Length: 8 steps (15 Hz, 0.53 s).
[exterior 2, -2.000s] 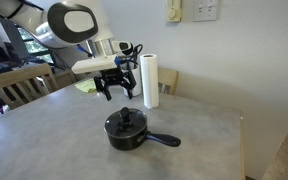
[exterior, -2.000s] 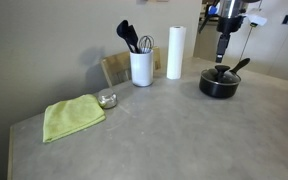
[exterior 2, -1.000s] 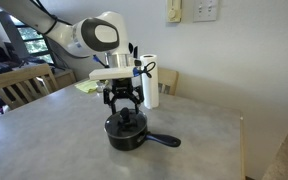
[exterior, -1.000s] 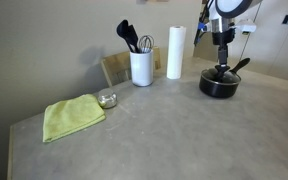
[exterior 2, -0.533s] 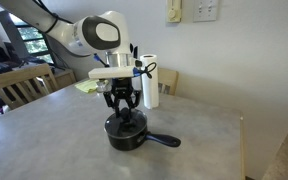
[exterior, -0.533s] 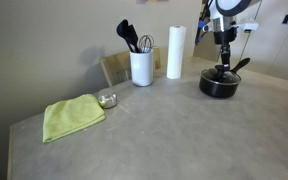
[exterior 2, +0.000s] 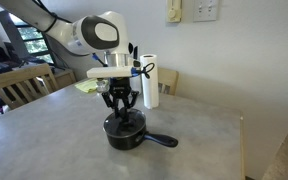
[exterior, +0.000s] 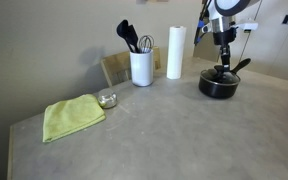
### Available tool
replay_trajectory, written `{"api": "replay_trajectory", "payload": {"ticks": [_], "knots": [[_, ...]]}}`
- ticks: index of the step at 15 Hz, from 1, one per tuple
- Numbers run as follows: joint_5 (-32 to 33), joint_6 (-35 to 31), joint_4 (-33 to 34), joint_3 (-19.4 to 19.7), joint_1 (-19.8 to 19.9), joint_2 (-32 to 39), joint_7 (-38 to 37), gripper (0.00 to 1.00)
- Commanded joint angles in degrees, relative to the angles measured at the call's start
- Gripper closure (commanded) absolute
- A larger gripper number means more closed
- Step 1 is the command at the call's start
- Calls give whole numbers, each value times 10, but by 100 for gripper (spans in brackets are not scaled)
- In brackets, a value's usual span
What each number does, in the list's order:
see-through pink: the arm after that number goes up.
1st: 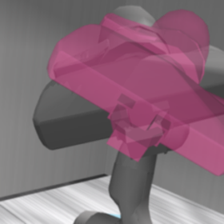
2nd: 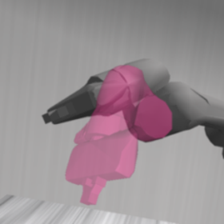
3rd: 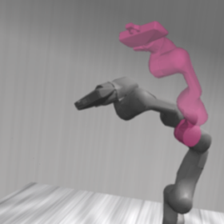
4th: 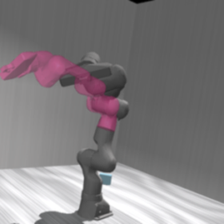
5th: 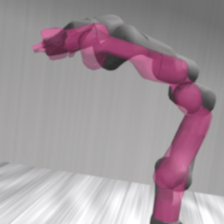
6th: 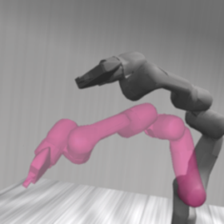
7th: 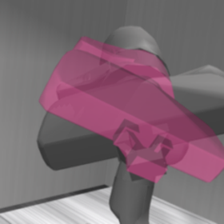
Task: Take the lid on the pot and put it on the table
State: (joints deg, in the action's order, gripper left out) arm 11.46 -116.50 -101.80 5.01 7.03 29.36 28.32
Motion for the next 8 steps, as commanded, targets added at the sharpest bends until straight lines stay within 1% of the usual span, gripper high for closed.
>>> {"api": "replay_trajectory", "payload": {"ticks": [1, 8], "knots": [[-5, -1, -12, -15, 12, -20, -4, 88], [-21, -3, -31, -28, 3, -94, -22, 88]]}}
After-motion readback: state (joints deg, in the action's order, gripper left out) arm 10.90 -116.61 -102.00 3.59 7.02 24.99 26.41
